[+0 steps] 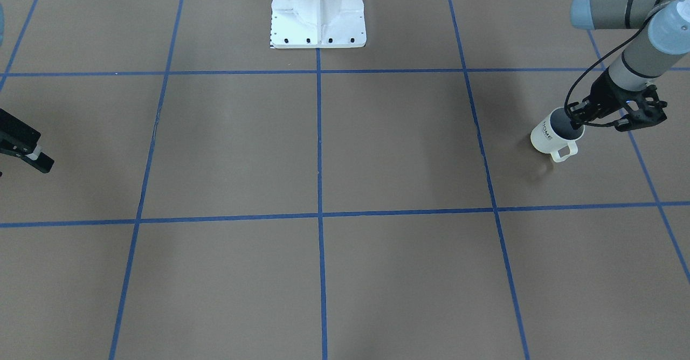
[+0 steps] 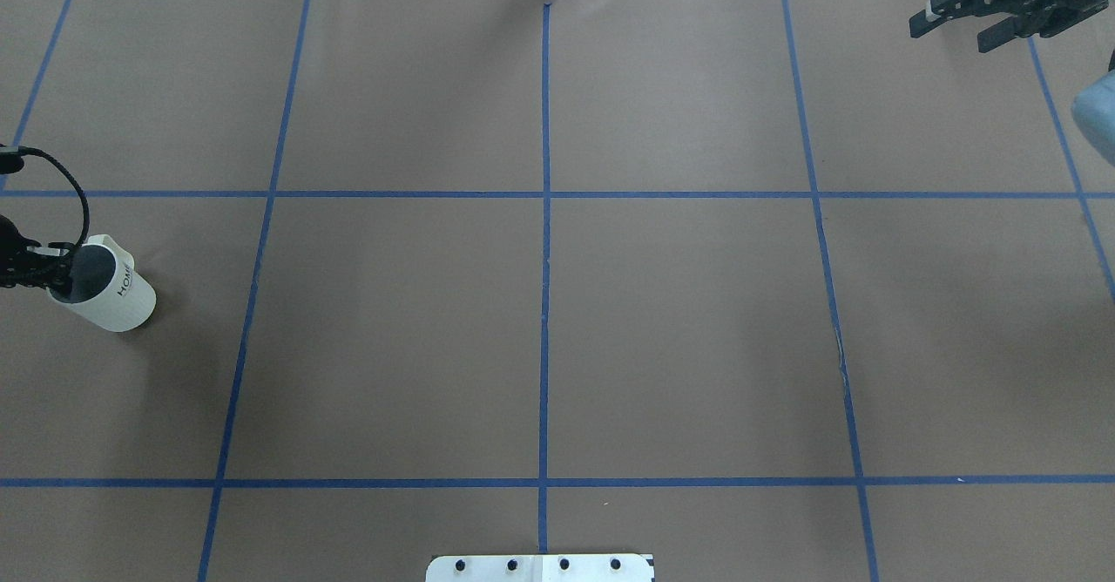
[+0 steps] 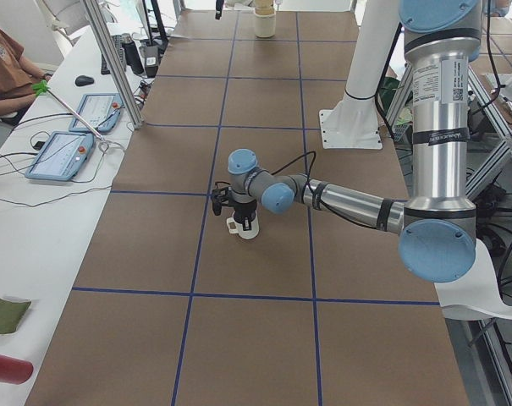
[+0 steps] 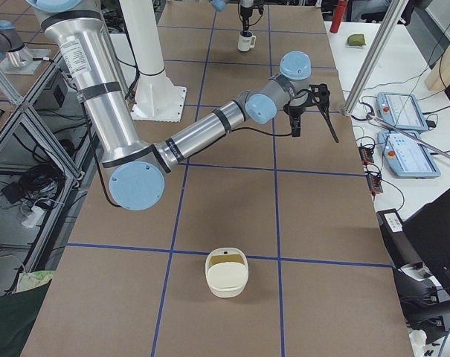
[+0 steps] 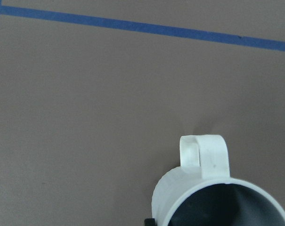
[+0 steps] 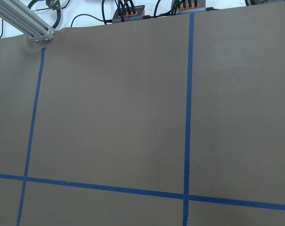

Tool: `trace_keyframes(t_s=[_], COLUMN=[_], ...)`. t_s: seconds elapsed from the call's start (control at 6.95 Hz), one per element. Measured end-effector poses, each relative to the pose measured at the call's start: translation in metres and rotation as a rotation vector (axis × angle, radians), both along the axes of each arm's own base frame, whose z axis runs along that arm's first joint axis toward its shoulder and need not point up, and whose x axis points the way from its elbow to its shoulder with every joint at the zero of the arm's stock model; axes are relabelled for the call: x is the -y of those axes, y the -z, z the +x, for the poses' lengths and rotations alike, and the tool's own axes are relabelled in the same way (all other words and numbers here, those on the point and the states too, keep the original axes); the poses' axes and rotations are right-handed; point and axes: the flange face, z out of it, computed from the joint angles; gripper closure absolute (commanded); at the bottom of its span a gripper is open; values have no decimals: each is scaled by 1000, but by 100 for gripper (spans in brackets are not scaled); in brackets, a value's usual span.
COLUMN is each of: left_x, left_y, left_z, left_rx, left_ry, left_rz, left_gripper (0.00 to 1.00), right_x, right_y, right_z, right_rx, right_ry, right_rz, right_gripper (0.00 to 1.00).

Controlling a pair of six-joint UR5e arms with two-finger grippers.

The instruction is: Left arm hands cup to right arm to dump lemon

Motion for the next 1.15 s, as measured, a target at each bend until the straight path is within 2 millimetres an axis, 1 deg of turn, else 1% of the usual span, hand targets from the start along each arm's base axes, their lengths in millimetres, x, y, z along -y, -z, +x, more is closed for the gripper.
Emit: trace_keyframes(t_s=[0.29,0.58,0.72,0.86,1.01,1.15], left_x=[0,-2,1,8,21,32], left_y=[4,23,31,38,44,48], left_z=[1,-2,-6,-16,-33,-51], left_rx=[-5,-27,-28,-16,-1,11], left_ry=[-8,-21,-46,-80,-115,-144], left_rz=[16,42,60,89,134,184], left_gripper=[0,0,0,0,0,0], right_x=[0,1,3,7,8,5], right_y=[-1,-6,-13,-22,-36,-61], right_z=[-1,-3,2,14,32,57], right_rx=[-1,-26,-60,-100,-143,-183], right_ry=[1,18,43,76,115,157], right_rz=[-1,-6,1,18,42,64], right_gripper=[0,0,0,0,0,0])
